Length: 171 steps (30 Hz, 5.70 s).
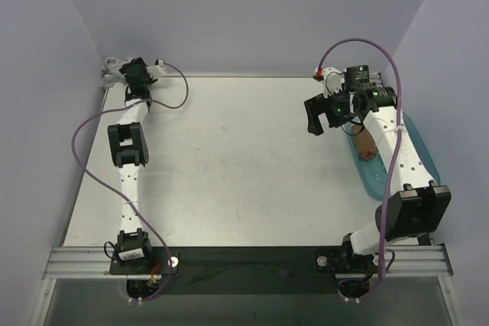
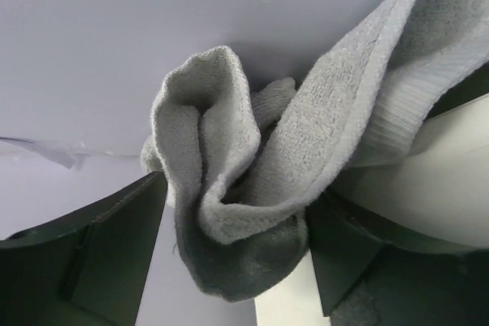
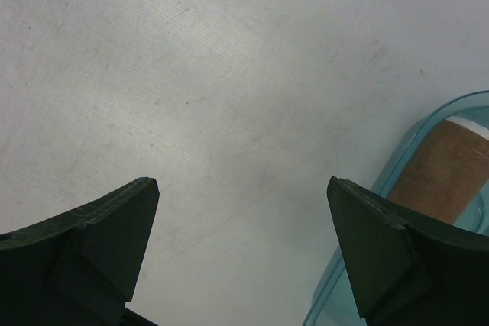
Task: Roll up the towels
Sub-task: Grab a towel with the left arm, then move the towel to the center of the board, then flatten the towel
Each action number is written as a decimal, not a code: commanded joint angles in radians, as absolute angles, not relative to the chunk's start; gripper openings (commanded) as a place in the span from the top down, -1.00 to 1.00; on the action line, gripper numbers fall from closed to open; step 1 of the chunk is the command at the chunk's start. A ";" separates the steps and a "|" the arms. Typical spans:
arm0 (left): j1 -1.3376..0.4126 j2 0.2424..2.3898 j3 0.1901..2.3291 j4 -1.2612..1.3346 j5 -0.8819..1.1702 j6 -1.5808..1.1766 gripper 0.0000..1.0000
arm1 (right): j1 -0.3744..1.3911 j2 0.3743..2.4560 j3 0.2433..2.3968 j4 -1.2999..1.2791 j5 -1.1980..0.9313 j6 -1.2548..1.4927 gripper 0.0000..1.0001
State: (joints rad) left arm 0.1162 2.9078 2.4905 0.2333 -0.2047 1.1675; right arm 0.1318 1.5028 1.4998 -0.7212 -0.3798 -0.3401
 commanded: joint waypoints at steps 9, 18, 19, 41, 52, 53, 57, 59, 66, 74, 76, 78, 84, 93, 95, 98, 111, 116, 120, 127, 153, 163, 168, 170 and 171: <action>0.120 2.859 2.504 0.167 -0.118 1.066 0.83 | 0.146 1.494 1.562 -0.805 -0.336 -0.356 -1.00; 0.063 2.374 2.010 -0.059 0.058 0.919 1.00 | 0.146 1.434 1.546 -0.805 -0.362 -0.339 -0.98; 0.049 2.291 1.912 -0.084 0.078 0.917 1.00 | 0.144 1.430 1.546 -0.807 -0.373 -0.334 -0.98; -0.391 1.618 1.227 -0.598 0.399 0.379 -0.95 | 0.146 1.374 1.336 -0.841 -0.595 -0.290 -0.77; -0.026 1.655 1.356 -0.663 0.491 0.409 -0.87 | 0.322 1.580 1.348 -0.746 -0.499 -0.213 -0.25; -0.005 1.675 1.368 -0.663 0.479 0.414 -0.86 | 0.354 1.632 1.367 -0.742 -0.497 -0.206 -0.22; 0.061 1.767 1.436 -0.664 0.430 0.449 -0.82 | 0.416 1.765 1.448 -0.718 -0.489 -0.161 -0.18; 0.066 1.807 1.448 -0.664 0.407 0.462 -0.81 | 0.439 1.843 1.501 -0.698 -0.482 -0.135 -0.17; 0.077 1.890 1.463 -0.660 0.407 0.502 -0.66 | 0.521 2.049 1.656 -0.657 -0.443 -0.091 -0.16; 0.077 1.953 1.456 -0.657 0.403 0.503 -0.64 | 0.578 2.200 1.756 -0.647 -0.429 -0.060 -0.15; 0.077 1.971 1.460 -0.653 0.388 0.500 -0.61 | 0.581 2.218 1.782 -0.649 -0.440 -0.051 -0.15; 0.078 1.983 1.471 -0.650 0.382 0.497 -0.56 | 0.587 2.241 1.792 -0.649 -0.449 -0.046 -0.11; 0.084 2.002 1.490 -0.647 0.357 0.474 0.10 | 0.597 2.290 1.807 -0.638 -0.422 -0.025 0.34; 0.135 1.887 1.430 -0.698 0.380 0.515 0.63 | 0.529 2.123 1.634 -0.632 -0.387 -0.043 1.00; 0.152 1.870 1.413 -0.727 0.387 0.531 0.78 | 0.489 2.053 1.597 -0.634 -0.359 -0.060 1.00; 0.161 1.827 1.367 -0.742 0.385 0.567 0.85 | 0.431 1.974 1.537 -0.634 -0.335 -0.078 1.00; 0.161 1.798 1.376 -0.795 0.397 0.598 0.86 | 0.474 2.035 1.606 -0.621 -0.394 -0.041 0.20; 0.160 1.805 1.367 -0.796 0.400 0.609 0.85 | 0.518 2.118 1.698 -0.595 -0.399 -0.009 -0.12; 0.160 1.816 1.358 -0.795 0.405 0.611 0.84 | 0.555 2.187 1.753 -0.589 -0.367 -0.006 -0.16; 0.161 1.839 1.368 -0.796 0.414 0.594 0.87 | 0.598 2.273 1.836 -0.586 -0.342 0.000 -0.16; 0.190 1.806 1.512 -0.796 0.393 0.522 1.00 | 0.428 1.935 1.592 -0.601 -0.164 -0.161 1.00; 0.190 1.738 1.589 -0.801 0.477 0.508 1.00 | 0.361 1.775 1.577 -0.626 -0.135 -0.276 1.00; 0.181 1.787 1.635 -0.899 0.422 0.541 1.00 | 0.333 1.740 1.542 -0.678 -0.172 -0.268 1.00; 0.187 1.793 1.609 -0.920 0.417 0.554 1.00 | 0.333 1.711 1.462 -0.680 -0.190 -0.256 1.00; 0.187 1.793 1.591 -0.920 0.417 0.560 1.00 | 0.334 1.701 1.428 -0.690 -0.211 -0.252 1.00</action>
